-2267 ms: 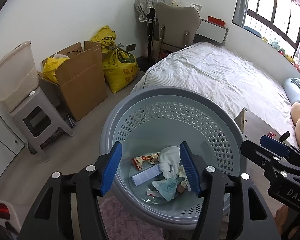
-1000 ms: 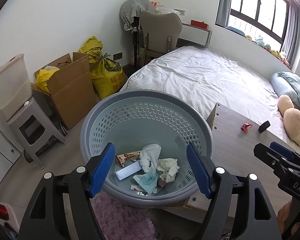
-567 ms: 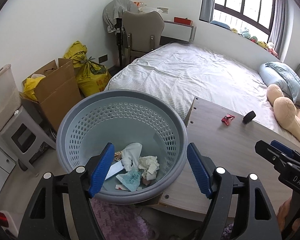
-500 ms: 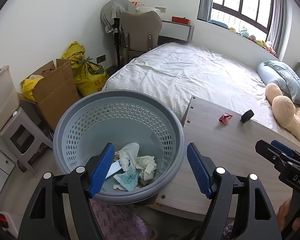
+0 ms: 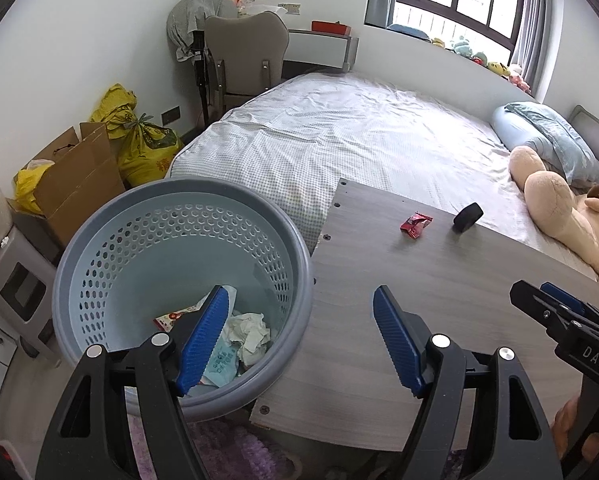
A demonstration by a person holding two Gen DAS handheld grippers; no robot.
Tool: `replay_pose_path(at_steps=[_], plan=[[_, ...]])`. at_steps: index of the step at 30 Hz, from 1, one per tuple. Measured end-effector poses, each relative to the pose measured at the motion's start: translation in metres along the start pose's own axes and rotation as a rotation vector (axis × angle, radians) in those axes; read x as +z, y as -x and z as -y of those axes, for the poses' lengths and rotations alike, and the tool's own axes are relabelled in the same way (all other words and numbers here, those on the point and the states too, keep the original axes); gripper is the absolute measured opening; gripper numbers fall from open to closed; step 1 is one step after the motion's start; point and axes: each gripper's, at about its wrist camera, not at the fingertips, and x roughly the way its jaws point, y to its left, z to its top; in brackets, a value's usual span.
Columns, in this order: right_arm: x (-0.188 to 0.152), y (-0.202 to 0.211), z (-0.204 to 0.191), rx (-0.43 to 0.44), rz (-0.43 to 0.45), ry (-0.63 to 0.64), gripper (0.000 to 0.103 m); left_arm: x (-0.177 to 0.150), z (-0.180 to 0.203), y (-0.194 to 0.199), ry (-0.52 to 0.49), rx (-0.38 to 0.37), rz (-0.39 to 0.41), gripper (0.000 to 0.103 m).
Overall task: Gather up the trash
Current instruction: 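Withdraw both grippers from the basket back over the table, then close the right gripper on the black elastic strap while the left gripper approaches the red wrapper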
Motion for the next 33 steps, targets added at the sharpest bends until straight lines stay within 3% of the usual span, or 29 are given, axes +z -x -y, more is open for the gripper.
replay_pose_path(at_steps=[16, 33], plan=[[0.023, -0.031, 0.06, -0.072, -0.025, -0.102, 0.083, 0.035, 0.062, -0.056, -0.064, -0.071, -0.045, 0.072], [0.081, -0.123, 0.061, -0.147, -0.054, -0.092, 0.083, 0.055, 0.051, -0.09, -0.044, -0.04, -0.069, 0.072]])
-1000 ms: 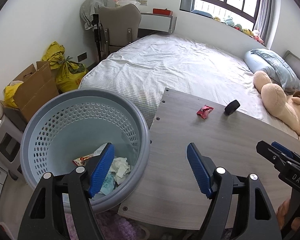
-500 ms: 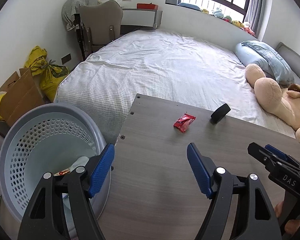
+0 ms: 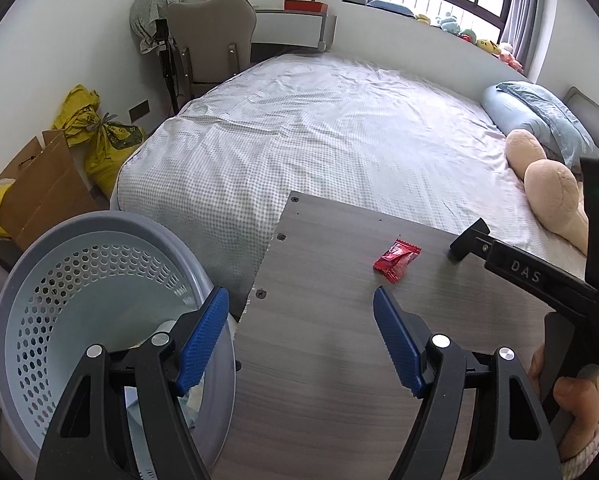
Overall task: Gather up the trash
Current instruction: 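Close the right gripper on the black elastic strap while the left gripper approaches the red wrapper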
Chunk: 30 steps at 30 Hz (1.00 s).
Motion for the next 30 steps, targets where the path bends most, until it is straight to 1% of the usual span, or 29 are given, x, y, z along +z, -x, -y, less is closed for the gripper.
replay_pose_path(at_steps=[6, 8, 9, 10, 11, 12, 13, 14, 15, 17, 19, 20, 25, 30], plan=[[0.012, -0.022, -0.003, -0.06, -0.019, 0.005, 0.083, 0.0, -0.005, -0.007, 0.008, -0.001, -0.013, 0.072], [0.012, -0.025, -0.004, -0.071, -0.024, 0.011, 0.078, 0.001, -0.005, -0.009, 0.006, -0.002, -0.013, 0.072], [0.011, -0.026, -0.004, -0.077, -0.024, 0.016, 0.072, 0.002, -0.005, -0.01, 0.005, -0.003, -0.013, 0.072], [0.011, -0.027, -0.005, -0.08, -0.029, 0.021, 0.068, 0.002, -0.004, -0.01, 0.005, -0.004, -0.014, 0.072], [0.01, -0.028, -0.006, -0.078, -0.035, 0.027, 0.06, 0.003, -0.004, -0.011, 0.005, -0.007, -0.014, 0.072], [0.008, -0.029, -0.006, -0.077, -0.04, 0.03, 0.049, 0.003, -0.003, -0.012, 0.005, -0.01, -0.015, 0.072], [0.007, -0.028, -0.006, -0.083, -0.032, 0.034, 0.046, 0.003, -0.002, -0.013, 0.004, -0.012, -0.017, 0.072], [0.006, -0.026, -0.006, -0.078, -0.026, 0.037, 0.037, 0.004, 0.0, -0.014, 0.003, -0.014, -0.019, 0.072], [0.005, -0.025, -0.005, -0.063, -0.027, 0.033, 0.023, 0.004, 0.001, -0.015, 0.001, -0.017, -0.02, 0.072], [0.003, -0.023, -0.003, -0.051, -0.027, 0.028, 0.013, 0.004, 0.004, -0.017, -0.005, -0.022, -0.023, 0.072], [0.001, -0.018, -0.001, -0.036, -0.018, 0.023, 0.01, 0.004, 0.009, -0.019, -0.012, -0.028, -0.026, 0.072], [0.0, -0.016, 0.0, -0.027, -0.015, 0.02, 0.007, 0.004, 0.012, -0.02, -0.016, -0.032, -0.029, 0.072], [-0.005, 0.002, 0.008, 0.009, 0.012, 0.002, 0.006, 0.005, 0.026, -0.029, -0.033, -0.048, -0.047, 0.072], [-0.015, 0.017, 0.016, 0.038, 0.009, -0.009, 0.006, 0.011, 0.041, -0.039, -0.053, -0.063, -0.058, 0.072]])
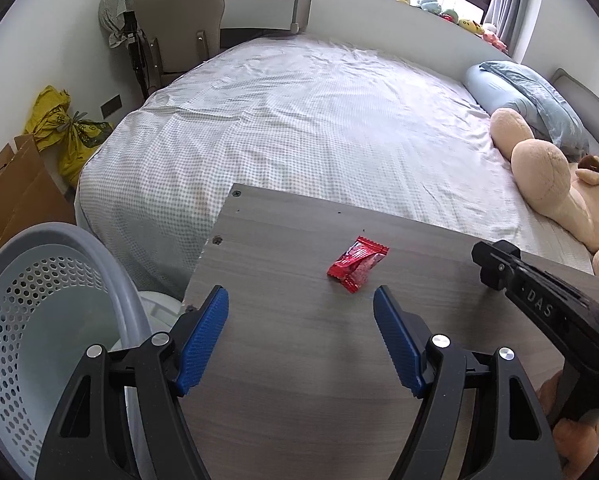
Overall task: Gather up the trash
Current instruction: 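Close the right gripper on the black elastic strap while the left gripper approaches the red wrapper, then grasp the red candy wrapper with the left gripper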
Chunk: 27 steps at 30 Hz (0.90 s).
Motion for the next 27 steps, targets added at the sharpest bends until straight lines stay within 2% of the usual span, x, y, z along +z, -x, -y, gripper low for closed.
replay_pose_path(at_steps=[15, 18, 20, 22, 27], plan=[[-0.017, 0.023, 0.017, 0.074, -0.001, -0.033, 0.007, 0.017, 0.03, -0.049, -0.041, 0.015, -0.048, 0.071], [-0.017, 0.025, 0.021, 0.076, 0.004, -0.043, 0.007, 0.017, 0.034, -0.053, -0.056, 0.027, -0.049, 0.058], [-0.017, 0.026, 0.023, 0.079, 0.006, -0.05, 0.007, 0.017, 0.037, -0.053, -0.073, 0.03, -0.045, 0.035], [-0.017, 0.027, 0.024, 0.081, 0.007, -0.053, 0.007, 0.017, 0.039, -0.052, -0.078, 0.018, -0.047, 0.024], [-0.017, 0.027, 0.024, 0.085, 0.001, -0.051, 0.007, 0.011, 0.037, -0.045, -0.07, 0.001, -0.057, 0.024]])
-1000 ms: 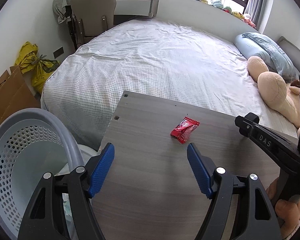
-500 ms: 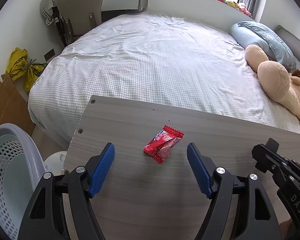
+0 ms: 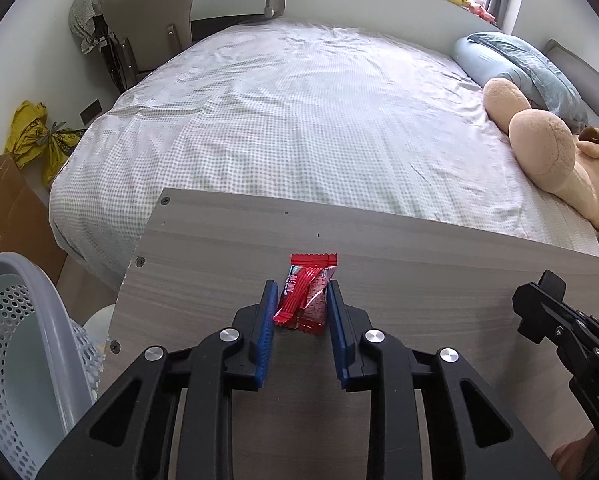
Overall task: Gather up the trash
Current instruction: 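Grasp the red candy wrapper with the left gripper, then carry the red wrapper and black strap over the blue basket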
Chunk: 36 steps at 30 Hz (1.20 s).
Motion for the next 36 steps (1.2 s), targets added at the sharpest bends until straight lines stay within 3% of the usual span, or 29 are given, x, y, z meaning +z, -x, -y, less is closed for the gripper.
replay_pose_path(at_steps=[8, 14, 27, 36], plan=[[-0.007, 0.007, -0.008, 0.027, -0.01, 0.015, 0.007, -0.026, -0.012, 0.041, 0.018, 0.043, 0.03, 0.024], [-0.016, 0.01, -0.032, 0.025, -0.045, 0.078, 0.007, -0.05, -0.045, 0.084, 0.068, 0.085, 0.079, 0.024], [-0.038, 0.021, -0.132, 0.116, -0.067, 0.226, 0.007, -0.098, -0.135, 0.155, 0.225, 0.166, 0.158, 0.024], [-0.05, 0.018, -0.199, 0.182, -0.085, 0.324, 0.007, -0.12, -0.19, 0.177, 0.315, 0.205, 0.172, 0.024]])
